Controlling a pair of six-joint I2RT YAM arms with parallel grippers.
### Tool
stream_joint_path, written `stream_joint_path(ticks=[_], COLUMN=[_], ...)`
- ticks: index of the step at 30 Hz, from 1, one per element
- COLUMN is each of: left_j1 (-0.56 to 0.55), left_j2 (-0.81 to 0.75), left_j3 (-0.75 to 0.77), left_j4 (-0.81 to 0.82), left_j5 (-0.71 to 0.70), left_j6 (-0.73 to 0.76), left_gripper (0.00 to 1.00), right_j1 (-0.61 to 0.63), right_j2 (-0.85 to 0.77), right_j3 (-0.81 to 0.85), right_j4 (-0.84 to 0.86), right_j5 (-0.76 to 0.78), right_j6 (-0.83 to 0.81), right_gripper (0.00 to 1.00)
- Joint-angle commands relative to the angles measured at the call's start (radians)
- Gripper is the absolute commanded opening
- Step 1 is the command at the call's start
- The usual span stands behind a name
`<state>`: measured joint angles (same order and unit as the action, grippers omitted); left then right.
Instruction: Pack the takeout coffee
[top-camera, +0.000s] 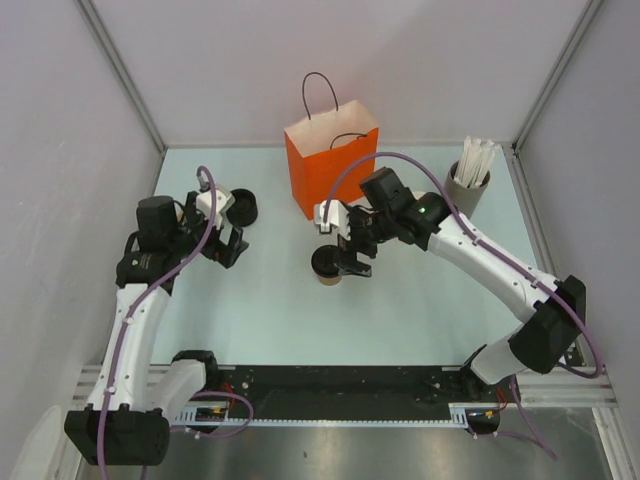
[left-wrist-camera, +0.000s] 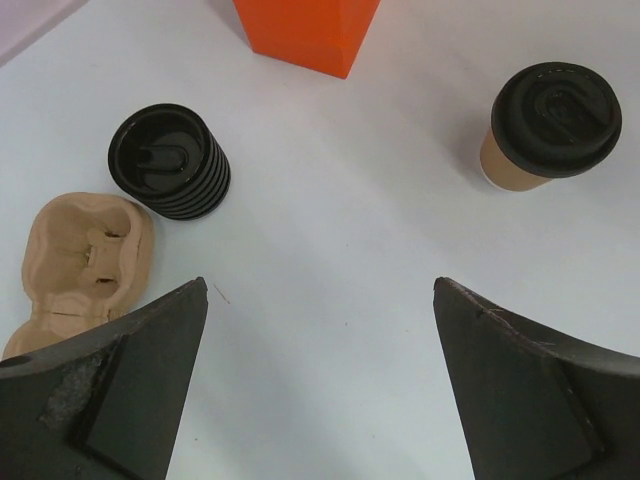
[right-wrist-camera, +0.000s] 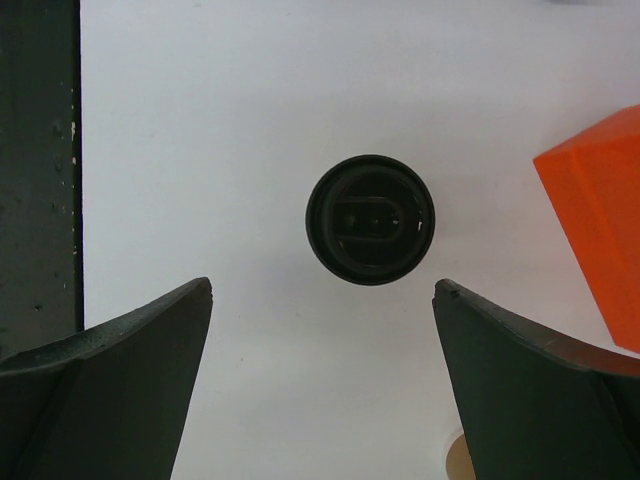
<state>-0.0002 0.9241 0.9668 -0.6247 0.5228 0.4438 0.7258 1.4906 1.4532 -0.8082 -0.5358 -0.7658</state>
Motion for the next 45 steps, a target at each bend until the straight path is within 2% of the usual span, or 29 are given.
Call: stream_joint_path(ticks=[1, 12, 29, 45], left_j1=[0.026, 0.028, 0.040, 0.042], left_j2=[-0.011, 0.028, 0.028, 0.027], left_j3=[-0.017, -0.059, -0.085, -0.099], left_j4=[0.005, 0.066, 0.109, 0.123], left_j5=[0.077, 0.053, 0.088, 0.077], left_j6=[0.062, 0.029, -0.007, -0.007], left_gripper=[1.00, 0.99, 0.99, 0.99], right_j1=[0.041, 0.090, 0.090, 0.093], right_j2=[0.017, 0.034, 0.000, 0.026], right_j3=[-0.007, -0.102, -0.152, -0.188], right_j4=[0.006, 0.121, 0.178, 0.227], right_j5=[0.057, 0.148, 0.138, 0.142], right_j6=[-0.049, 0.005, 0.040, 0.048], right_gripper=[0.96, 0.95, 0.88, 0.86])
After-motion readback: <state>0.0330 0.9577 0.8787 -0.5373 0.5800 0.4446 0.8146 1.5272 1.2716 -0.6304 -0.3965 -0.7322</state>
